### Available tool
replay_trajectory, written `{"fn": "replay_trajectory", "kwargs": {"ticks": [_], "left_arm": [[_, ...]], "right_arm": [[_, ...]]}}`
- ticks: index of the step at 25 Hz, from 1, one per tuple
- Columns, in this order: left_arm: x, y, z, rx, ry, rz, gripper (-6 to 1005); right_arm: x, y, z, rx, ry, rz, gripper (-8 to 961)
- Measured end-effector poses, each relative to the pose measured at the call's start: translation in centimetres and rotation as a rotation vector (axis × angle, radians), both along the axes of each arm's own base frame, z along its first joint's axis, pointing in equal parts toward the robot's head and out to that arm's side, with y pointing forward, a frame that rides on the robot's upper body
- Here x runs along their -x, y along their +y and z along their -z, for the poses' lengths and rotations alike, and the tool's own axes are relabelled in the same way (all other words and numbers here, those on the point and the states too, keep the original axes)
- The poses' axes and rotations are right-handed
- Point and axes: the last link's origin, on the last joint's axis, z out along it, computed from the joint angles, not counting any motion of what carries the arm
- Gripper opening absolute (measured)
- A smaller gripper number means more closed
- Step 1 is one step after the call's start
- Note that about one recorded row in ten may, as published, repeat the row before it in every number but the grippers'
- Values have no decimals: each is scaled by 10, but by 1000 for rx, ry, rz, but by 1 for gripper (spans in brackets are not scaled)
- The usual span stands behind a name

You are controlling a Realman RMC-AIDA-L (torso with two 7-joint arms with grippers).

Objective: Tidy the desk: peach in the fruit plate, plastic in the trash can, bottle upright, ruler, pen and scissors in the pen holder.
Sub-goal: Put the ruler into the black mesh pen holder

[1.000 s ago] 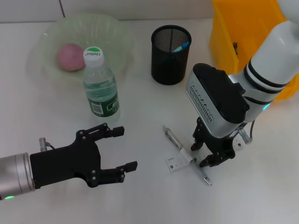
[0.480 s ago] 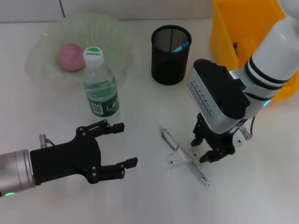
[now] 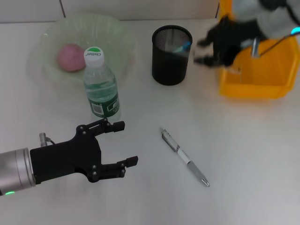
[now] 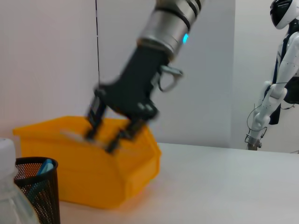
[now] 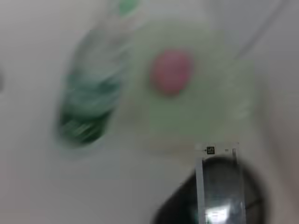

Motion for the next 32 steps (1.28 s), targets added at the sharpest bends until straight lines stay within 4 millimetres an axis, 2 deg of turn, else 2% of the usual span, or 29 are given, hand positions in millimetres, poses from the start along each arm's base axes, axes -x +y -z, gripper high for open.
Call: {"fn": "replay_trajectory", "kwargs": {"ticks": [2,3,4,5,9,12,14,16,18,19,20,22,27,32], "left_arm": [[0,0,0,-3,0,1,846],[0,0,0,-3,0,1,846],[0,0,0,-4,0,1,846],[0,0,0,-5,0,1,846],[-1,2,-1,-3,-2,6,846],[-2,3,-1,-1,-3,10,846],[-3,4,-1,1,-4,13,846],[-4,5,-1,1,-4,14,846],[-4,5,-1,0,-3,16,846],[-5,5,-1,-1,-2,18,846],[-5,5,0,-2,-1,21,846],[-6,5,1,2,-1,25,846],[-6,5,2,3,-1,26,846],[-6,4,2,5,2,27,846]], "right_arm": [[5,8,-18,-134,160,-5,384],[5,8,-18,-134,160,-5,384],[10,11,-30,-219,330,-26,384],[10,11,-30,-219,330,-26,384],[14,11,-40,-283,620,-50,385],[11,13,-39,-296,702,-31,386],[0,19,-29,-308,841,12,386],[-6,21,-23,-311,879,26,387],[-17,25,-9,-324,937,46,387],[-27,28,4,-339,967,75,387],[-27,28,4,-339,967,75,387],[-39,31,20,-363,981,111,388],[-49,30,38,-404,989,133,389],[-48,30,48,-391,993,166,390]]}}
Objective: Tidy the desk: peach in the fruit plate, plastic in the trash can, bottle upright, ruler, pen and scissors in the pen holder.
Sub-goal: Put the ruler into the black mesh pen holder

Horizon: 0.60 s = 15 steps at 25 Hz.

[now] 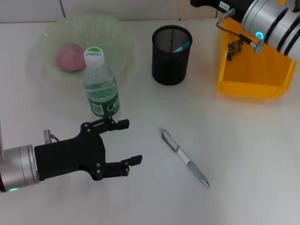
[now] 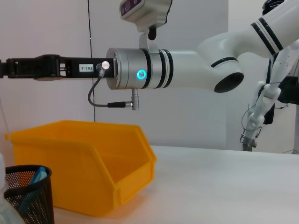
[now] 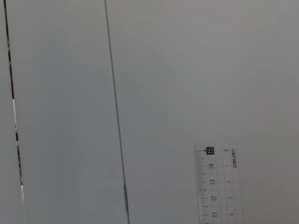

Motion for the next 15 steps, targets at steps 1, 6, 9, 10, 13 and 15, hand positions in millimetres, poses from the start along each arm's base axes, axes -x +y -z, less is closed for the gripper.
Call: {"fn": "replay_trajectory", "kwargs": {"ticks": [1,6,9,10,13,15], "left_arm": [[0,0,0,0,1,0,846],[0,0,0,-2,3,5,846],[0,0,0,-5,6,10,846],[0,0,0,-5,8,13,846],[0,-1,1,-4,9,14,846],[1,-1,0,-4,10,14,846]], "right_arm": [[0,0,2,6,0,4,390],[0,-2,13,33,-18,12,391],[-1,-3,17,40,-34,19,392],[-2,-4,20,46,-42,17,392],[-2,-5,22,51,-50,13,393],[-2,-5,22,51,-56,8,393]]}}
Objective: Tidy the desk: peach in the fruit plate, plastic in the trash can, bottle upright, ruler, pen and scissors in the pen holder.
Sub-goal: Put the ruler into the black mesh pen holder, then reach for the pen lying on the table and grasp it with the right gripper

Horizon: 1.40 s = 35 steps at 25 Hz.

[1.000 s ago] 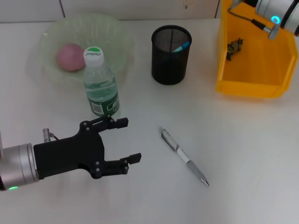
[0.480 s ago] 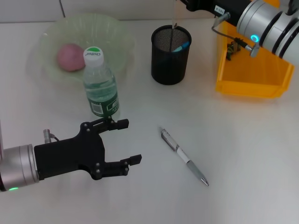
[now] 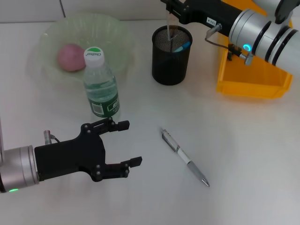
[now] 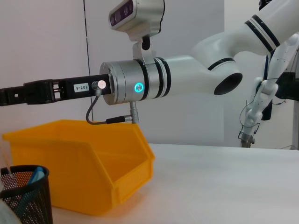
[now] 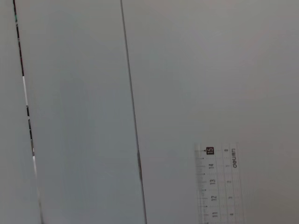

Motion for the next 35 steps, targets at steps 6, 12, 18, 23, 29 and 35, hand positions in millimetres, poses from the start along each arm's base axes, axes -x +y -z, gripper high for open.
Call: {"fn": "replay_trajectory", "kwargs": {"ticks": [6,12,18,23,29,35], "left_arm": [[0,0,0,1,0,-1,846],[0,-1,0,2,-2,-2,846],[3,-2,-1,-3,-2,-11,846],[7,-5,-3,-8,-1,-25,846],[13,-12,-4,-10,1,-51,846],[17,-18,-3,-5,-1,-63,846]], "right_arm": [[2,-3,6,20,-29,-24,394],[2,-4,8,29,-44,-27,422],[-1,-6,7,25,-40,-28,501],[-9,-19,-20,32,54,-56,574],[13,-48,-68,198,-46,0,673],[49,-69,-79,445,-447,212,794]]}}
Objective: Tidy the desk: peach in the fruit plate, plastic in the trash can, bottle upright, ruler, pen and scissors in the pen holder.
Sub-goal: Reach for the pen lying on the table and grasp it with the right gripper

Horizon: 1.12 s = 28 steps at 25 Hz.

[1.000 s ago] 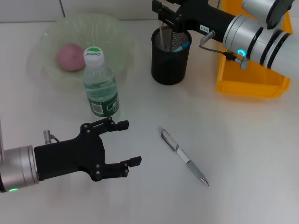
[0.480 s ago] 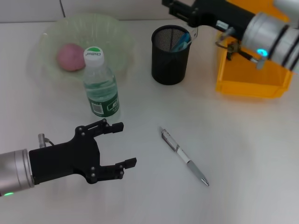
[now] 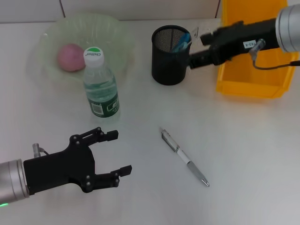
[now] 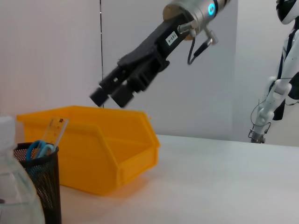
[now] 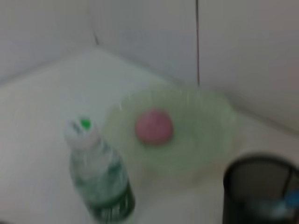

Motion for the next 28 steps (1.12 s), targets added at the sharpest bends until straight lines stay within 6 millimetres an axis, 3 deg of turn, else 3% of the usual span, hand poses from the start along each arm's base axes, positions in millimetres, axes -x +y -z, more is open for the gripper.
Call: {"fn": "replay_trajectory", "kwargs": {"ticks": [2,5,8,17,28], "left_arm": [[0,-1,1,4,2,0,846],[1,-1,2,6,3,-5,846],[1,-2,3,11,6,-7,846],[2,-7,7,25,17,8,846],[1,-5,9,30,41,31,846]], "right_arm": [[6,-1,2,68,-88,78,842],[16,-2,12,144,-205,143,838],[28,-2,32,251,-322,194,838],[35,-3,85,396,-472,271,836],[37,-1,117,408,-516,277,835]]}}
